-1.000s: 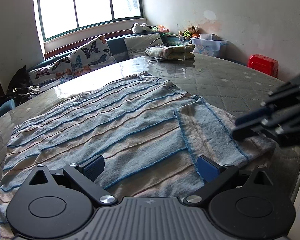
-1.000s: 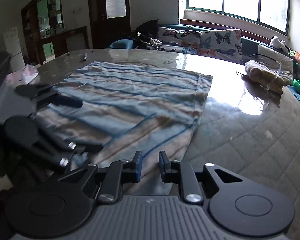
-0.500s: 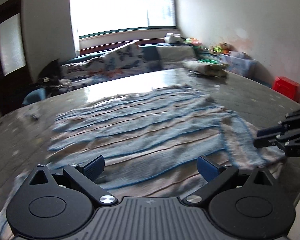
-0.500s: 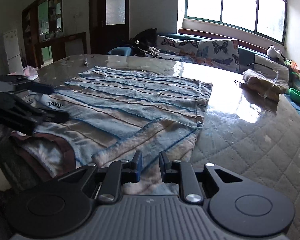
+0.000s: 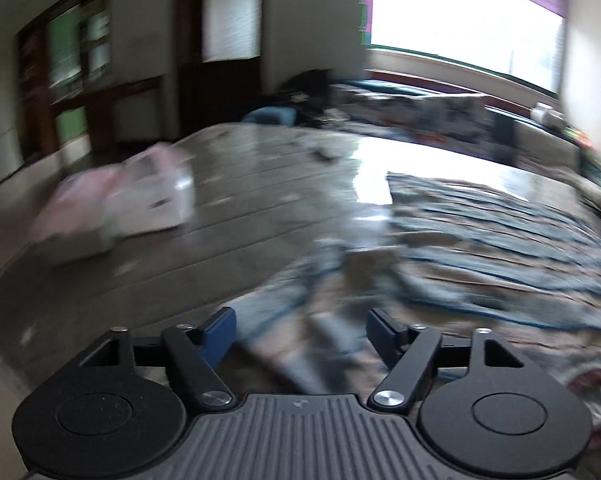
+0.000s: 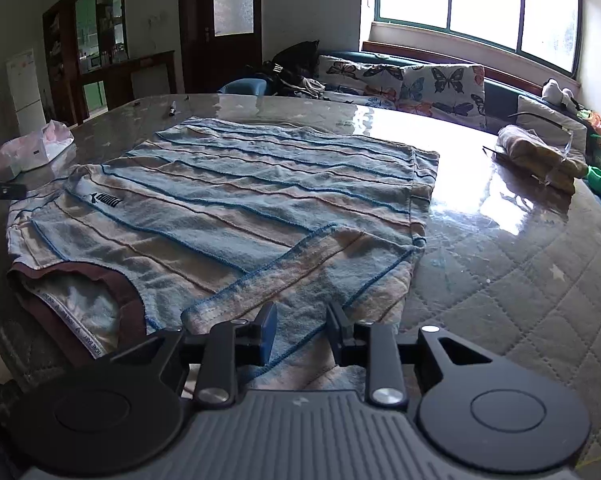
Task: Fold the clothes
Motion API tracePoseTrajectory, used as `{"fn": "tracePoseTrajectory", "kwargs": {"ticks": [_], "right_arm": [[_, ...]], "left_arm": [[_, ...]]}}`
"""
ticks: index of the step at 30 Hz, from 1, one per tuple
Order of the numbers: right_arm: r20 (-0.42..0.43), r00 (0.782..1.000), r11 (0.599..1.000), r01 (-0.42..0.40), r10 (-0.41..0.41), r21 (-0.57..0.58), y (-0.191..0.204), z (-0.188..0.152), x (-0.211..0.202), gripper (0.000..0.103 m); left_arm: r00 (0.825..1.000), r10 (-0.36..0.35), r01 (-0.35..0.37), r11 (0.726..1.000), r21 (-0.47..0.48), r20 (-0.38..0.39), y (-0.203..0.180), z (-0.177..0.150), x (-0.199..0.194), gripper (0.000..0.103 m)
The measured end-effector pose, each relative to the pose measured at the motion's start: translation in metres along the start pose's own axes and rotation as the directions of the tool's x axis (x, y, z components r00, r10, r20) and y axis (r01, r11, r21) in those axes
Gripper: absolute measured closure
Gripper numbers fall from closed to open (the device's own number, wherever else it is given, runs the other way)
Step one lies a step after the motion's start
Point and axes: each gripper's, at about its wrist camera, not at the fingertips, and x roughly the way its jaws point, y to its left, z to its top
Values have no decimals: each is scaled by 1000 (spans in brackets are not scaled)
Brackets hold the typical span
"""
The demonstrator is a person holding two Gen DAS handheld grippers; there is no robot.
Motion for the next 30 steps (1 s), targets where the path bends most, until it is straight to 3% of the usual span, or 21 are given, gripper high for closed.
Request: {"fn": "tracePoseTrajectory", "kwargs": {"ticks": [2, 8, 10, 12, 14, 19, 24, 30], "right_arm": [[-1, 1000, 1000, -1, 1, 0, 1, 0, 1, 74], [-3, 1000, 1000, -3, 3, 2, 0, 0, 2, 72], [-3, 1000, 1000, -3, 3, 3, 0, 0, 2, 71], [-3, 1000, 1000, -2, 2, 4, -1, 0, 3, 71], [-2, 1000, 1000, -1, 1, 5, -1, 1, 3, 71], [-1, 1000, 1000, 0, 0, 7, 0, 0, 4, 70], [3, 1000, 1000, -3, 3, 11, -1, 0, 3, 70], [6, 1000, 1000, -3, 3, 14, -1, -1, 2, 70]], "left_arm": [[999, 30, -31, 998, -52, -22, 13, -1, 5, 44], [997, 32, -41, 989, -141, -67, 31, -2, 17, 51], [998, 30, -39, 988, -152, -61, 33, -1, 18, 60], [998, 16, -25, 986, -167, -54, 35, 0, 19, 84], [999, -24, 17, 982, -191, -34, 39, 0, 18, 94], [990, -114, 126, 978, -165, 79, 35, 8, -4, 98], [940, -304, 316, 947, -61, 154, 11, 17, -29, 98], [867, -489, 483, 872, 76, 95, -29, 13, -37, 98]]}}
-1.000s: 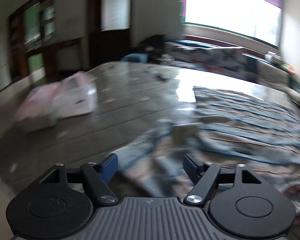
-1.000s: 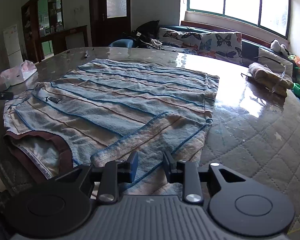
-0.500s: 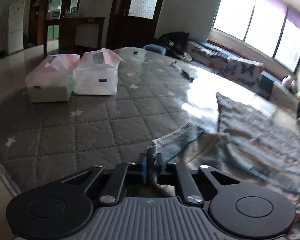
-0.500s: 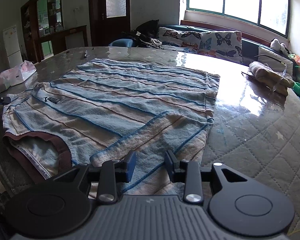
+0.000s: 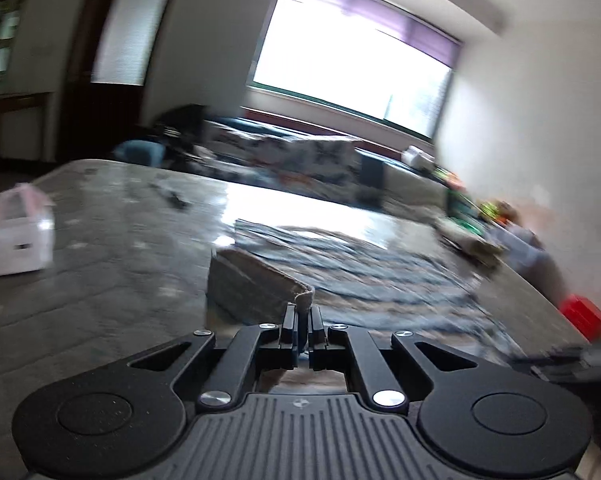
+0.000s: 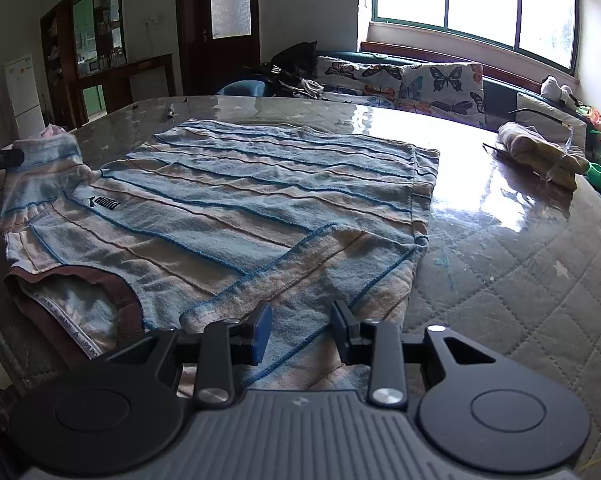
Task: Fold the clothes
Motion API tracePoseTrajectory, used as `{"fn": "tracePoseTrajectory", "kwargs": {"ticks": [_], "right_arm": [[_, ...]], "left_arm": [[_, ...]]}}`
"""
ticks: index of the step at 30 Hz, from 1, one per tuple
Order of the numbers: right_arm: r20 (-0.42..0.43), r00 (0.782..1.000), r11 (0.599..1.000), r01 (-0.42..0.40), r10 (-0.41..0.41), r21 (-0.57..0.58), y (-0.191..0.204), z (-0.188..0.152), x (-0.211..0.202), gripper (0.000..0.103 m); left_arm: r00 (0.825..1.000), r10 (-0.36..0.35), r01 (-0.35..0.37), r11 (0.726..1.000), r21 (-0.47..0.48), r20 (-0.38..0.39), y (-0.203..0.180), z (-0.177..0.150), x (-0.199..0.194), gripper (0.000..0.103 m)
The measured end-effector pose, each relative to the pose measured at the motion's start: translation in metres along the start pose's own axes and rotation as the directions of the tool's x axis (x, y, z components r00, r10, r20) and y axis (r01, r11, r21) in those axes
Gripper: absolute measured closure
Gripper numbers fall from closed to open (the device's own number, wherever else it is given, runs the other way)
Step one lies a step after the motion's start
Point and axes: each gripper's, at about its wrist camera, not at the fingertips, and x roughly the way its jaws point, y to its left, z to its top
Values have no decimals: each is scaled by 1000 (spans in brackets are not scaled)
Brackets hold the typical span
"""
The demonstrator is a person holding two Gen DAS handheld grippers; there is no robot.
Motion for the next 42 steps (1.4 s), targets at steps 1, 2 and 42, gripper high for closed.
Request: {"fn": "tracePoseTrajectory", "kwargs": {"ticks": [1, 2, 42], "right_arm": [[0, 1000, 1000, 0, 0, 0, 0, 0, 0, 70], [0, 1000, 1000, -1, 1, 0, 0, 0, 0, 70], [-10, 1000, 999, -28, 28, -38, 14, 20, 4, 68]], "left_arm": [[999, -29, 29, 999, 20, -17, -5, -1, 2, 98], [998, -48, 49, 998, 33, -35, -9, -3, 5, 98], [977, 46, -15, 989, 150, -210, 23, 1, 94, 85]]}}
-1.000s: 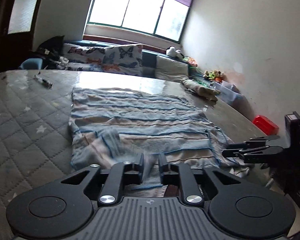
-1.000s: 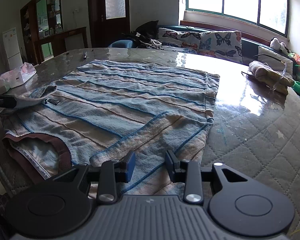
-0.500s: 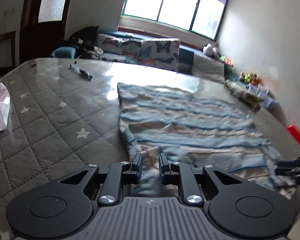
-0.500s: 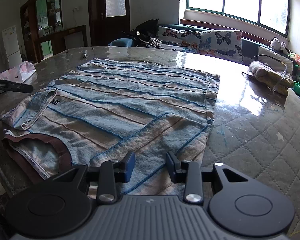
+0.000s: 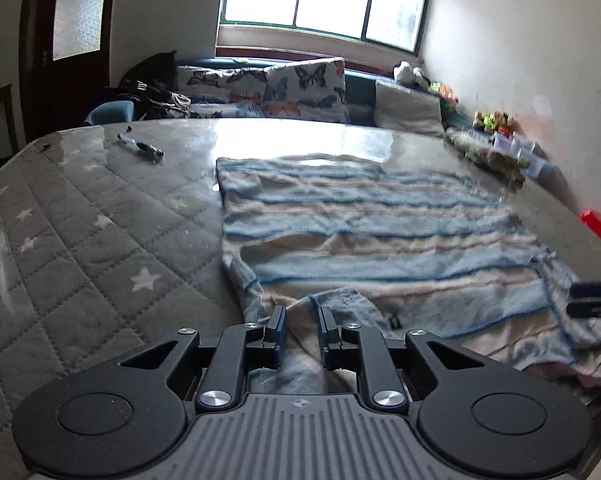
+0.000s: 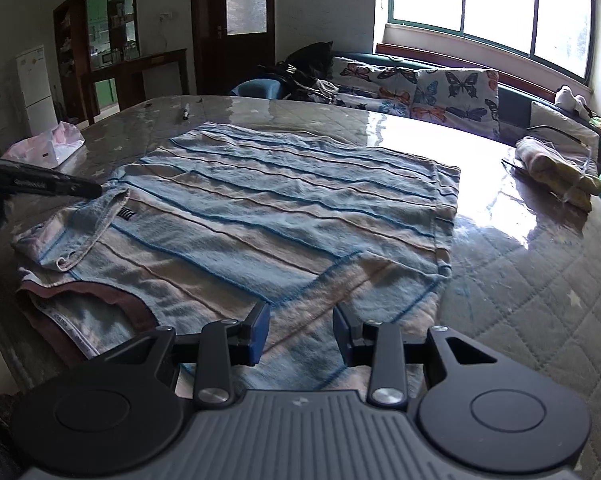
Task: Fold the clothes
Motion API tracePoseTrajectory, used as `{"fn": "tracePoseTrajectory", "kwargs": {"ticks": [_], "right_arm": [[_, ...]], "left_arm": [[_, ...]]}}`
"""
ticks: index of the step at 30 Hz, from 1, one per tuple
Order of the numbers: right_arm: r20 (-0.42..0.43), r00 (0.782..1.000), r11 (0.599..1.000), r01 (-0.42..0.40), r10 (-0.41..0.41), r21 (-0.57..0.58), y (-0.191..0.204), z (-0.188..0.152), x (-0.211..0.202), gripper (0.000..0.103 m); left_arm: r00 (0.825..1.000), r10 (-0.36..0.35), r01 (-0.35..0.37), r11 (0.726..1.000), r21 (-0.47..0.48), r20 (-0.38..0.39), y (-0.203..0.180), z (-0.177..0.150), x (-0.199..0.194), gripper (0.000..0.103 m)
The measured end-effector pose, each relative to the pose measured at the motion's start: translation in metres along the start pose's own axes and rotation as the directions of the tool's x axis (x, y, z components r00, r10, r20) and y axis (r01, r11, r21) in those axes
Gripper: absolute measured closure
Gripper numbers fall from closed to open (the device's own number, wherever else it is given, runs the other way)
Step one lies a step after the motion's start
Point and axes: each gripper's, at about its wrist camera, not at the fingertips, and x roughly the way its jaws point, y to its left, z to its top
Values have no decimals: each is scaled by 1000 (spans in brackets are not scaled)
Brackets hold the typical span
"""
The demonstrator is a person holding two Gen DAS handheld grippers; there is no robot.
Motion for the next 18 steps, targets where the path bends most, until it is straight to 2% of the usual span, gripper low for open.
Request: {"fn": "tracePoseTrajectory", "kwargs": {"ticks": [5, 10, 15, 18], "right_arm": [[-6, 1000, 1000, -4, 4, 5, 3, -2, 0, 68], [-2, 1000, 1000, -6, 6, 7, 4, -3, -2, 68], [10, 1000, 1000, -18, 18, -1, 8, -1, -5, 67], [14, 1000, 1000, -27, 27, -11, 12, 0, -6, 64]], "left_arm": [[1000, -24, 23, 998, 64, 10, -9, -11, -10, 85], [999, 24, -28, 988, 151, 29, -19, -21, -18, 84], [999, -48, 45, 987, 157, 15, -22, -23, -24, 84], [998, -59, 55, 985, 164, 20, -26, -25, -27, 84]]}}
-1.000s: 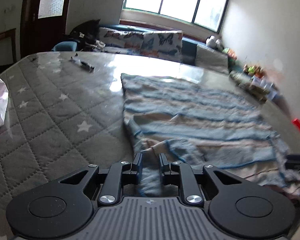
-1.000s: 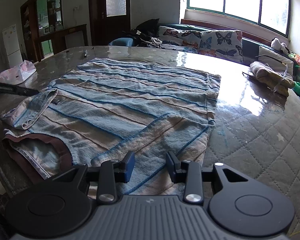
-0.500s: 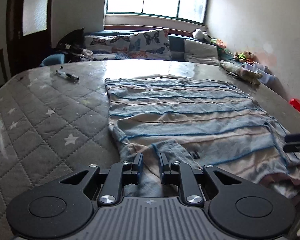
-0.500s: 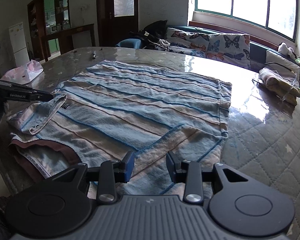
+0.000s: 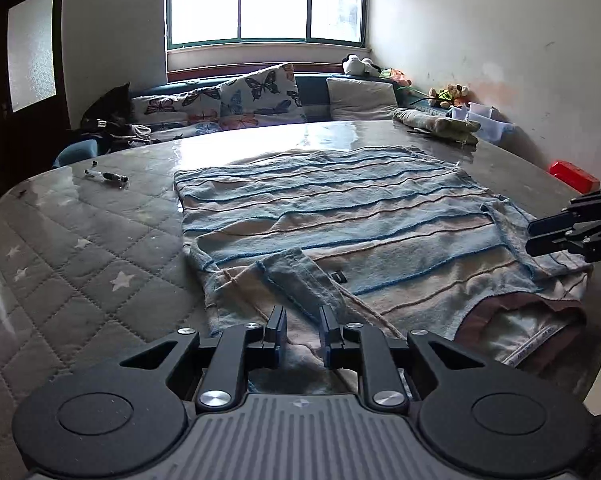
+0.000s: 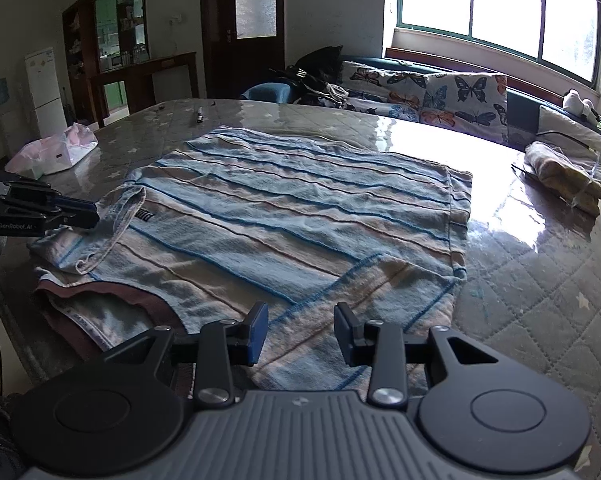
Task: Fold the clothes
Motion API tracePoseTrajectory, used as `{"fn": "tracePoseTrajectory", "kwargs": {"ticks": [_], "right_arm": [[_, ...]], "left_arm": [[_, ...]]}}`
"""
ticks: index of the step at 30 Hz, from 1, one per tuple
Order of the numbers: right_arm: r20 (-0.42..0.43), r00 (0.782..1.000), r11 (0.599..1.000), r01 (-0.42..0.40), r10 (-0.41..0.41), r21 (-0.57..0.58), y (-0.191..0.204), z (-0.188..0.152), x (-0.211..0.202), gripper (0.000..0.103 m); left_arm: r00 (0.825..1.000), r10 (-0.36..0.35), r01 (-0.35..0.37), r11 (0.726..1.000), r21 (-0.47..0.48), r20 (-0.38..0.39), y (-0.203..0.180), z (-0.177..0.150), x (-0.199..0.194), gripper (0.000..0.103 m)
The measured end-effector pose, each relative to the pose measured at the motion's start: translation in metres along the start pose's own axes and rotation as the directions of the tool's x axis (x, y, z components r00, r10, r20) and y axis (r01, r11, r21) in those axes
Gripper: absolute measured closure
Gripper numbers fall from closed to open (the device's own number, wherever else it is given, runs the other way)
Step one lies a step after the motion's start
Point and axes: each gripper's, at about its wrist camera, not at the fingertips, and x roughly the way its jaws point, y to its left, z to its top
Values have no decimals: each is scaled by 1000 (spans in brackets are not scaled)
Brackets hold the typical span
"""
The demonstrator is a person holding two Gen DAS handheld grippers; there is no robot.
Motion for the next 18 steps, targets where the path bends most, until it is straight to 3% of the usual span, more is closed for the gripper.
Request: {"fn": "tracePoseTrajectory", "kwargs": {"ticks": [11, 18], "right_arm": [[0, 997, 997, -80, 80, -20, 16, 9, 4, 58], [-39, 970, 962, -245, 242, -124, 52, 29, 19, 63]], "left_arm": [[999, -19, 19, 1000, -9, 26, -6, -4, -17, 80], [999, 24, -20, 992, -121, 34, 21, 0, -10, 80]]}}
